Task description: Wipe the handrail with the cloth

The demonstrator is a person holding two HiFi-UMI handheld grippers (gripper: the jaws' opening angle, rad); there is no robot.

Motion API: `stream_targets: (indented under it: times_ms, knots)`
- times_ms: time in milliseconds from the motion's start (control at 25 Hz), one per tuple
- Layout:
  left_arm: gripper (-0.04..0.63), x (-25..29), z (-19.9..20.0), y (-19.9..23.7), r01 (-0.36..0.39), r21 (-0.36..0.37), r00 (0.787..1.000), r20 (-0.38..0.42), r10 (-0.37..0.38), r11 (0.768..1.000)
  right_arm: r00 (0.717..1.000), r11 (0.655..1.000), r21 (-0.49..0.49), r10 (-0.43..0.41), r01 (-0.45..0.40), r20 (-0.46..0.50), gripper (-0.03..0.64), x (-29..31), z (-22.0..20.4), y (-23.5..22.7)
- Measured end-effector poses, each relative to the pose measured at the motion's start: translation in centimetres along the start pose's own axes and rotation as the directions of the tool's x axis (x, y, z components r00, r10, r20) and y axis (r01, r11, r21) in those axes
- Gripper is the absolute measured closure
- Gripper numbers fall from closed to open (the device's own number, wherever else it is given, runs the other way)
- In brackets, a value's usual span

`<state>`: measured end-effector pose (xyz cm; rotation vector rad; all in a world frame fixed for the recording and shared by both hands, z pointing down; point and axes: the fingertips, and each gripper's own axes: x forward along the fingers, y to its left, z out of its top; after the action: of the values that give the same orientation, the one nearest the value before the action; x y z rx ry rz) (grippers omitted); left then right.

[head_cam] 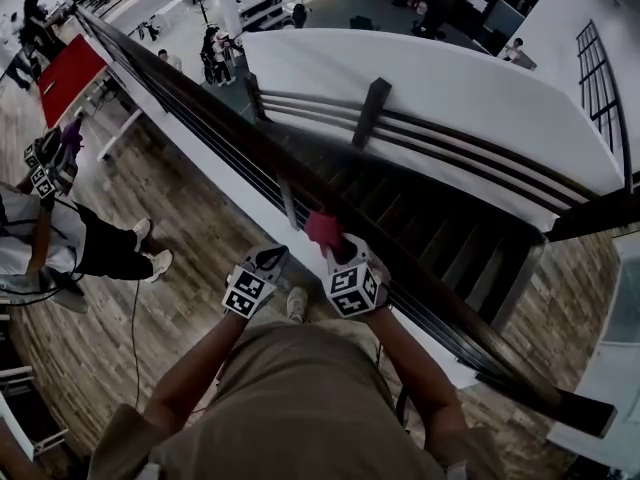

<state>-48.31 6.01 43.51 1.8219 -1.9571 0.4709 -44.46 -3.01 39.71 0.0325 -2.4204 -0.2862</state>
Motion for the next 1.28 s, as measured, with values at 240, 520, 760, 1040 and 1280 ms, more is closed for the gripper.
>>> stream_targets:
  times_ms: [240, 520, 760, 1040, 1280]
  knots:
    - [0.580, -0.7, -1.5, 6.8, -0.055, -0.038, 0.998, -0.006, 0.055, 0.998, 1.000, 0.993, -0.119, -0.014, 0.012, -0.020, 0.534, 9.0, 4.4, 2.8]
    - [0.580, -1.0, -3.0, 10.0, -0.070, -0.071, 0.997, -0.033, 0.067, 0.995, 0.991, 0.946, -0.302, -0.134, 0.120, -0.026, 0.534, 16.1, 6.9, 3.3]
    - [0.580, -1.1, -3.9, 13.3, -0.087, -0.066, 0.995, -0.050, 0.084, 0.994, 0.980, 0.943, -0.293, -0.185, 0.158, -0.067, 0.535, 19.5, 7.6, 3.5]
    - [0.580, -0.2, -3.4, 13.6, -0.062, -0.064, 0.997, -0.046, 0.059, 0.996, 0.980, 0.972, -0.170, -0.179, 0.162, -0.090, 0.535, 18.0, 5.7, 2.1]
    - [0.580, 2.6, -2.7, 10.2, 0.014, -0.051, 0.999, -0.044, -0.017, 0.999, 0.979, 0.978, -0.135, -0.176, 0.161, -0.106, 0.535, 15.4, 2.4, 1.2]
